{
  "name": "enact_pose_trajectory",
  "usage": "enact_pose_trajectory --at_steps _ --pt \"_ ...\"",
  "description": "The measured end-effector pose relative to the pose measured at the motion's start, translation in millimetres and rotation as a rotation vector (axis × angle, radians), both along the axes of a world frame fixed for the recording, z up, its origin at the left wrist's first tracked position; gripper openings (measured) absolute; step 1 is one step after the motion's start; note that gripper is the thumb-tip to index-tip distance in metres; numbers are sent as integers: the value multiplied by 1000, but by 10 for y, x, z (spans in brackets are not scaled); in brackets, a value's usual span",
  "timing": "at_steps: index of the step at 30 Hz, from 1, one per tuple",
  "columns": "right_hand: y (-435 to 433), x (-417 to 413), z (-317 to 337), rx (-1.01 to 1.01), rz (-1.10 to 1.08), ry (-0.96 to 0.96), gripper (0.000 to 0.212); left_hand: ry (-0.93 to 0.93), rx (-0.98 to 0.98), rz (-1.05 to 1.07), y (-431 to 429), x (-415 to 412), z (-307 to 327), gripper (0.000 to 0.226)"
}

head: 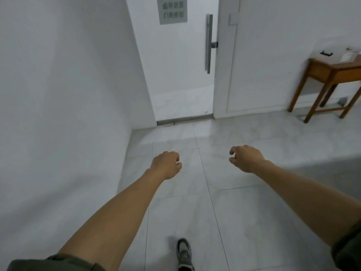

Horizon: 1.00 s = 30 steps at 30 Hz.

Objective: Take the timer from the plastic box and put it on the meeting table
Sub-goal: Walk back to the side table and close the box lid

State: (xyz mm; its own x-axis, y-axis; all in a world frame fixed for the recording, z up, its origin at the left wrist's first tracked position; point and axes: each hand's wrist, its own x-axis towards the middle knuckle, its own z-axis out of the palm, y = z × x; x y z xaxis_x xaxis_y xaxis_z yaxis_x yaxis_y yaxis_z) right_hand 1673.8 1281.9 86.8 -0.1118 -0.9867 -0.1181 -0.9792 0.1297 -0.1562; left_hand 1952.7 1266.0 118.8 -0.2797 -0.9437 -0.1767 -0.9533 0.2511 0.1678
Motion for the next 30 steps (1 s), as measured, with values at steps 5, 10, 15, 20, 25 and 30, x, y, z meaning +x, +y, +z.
enact_pose_trajectory --at_steps 5,10,15,20,25,30 --pt "-965 -458 -75 -15 -92 -5 37 3 13 -111 -1198 -419 -65 37" --pt "-1890 -1060 126 -54 -238 -28 37 -6 -18 -254 -2570 -1154 197 37" --pt "-2396 -1844 100 -28 -401 -29 36 1 10 -417 -3479 -2149 133 35" --pt "-2944 -2805 -92 10 -538 -46 37 -5 32 -556 -4301 -3280 -39 35" --pt "-3517 -3842 -185 25 -622 -79 37 -34 46 -646 -5045 -4452 -72 35" --pt "-4012 -4958 29 6 -711 -51 37 19 27 -696 -5735 -5649 92 35"
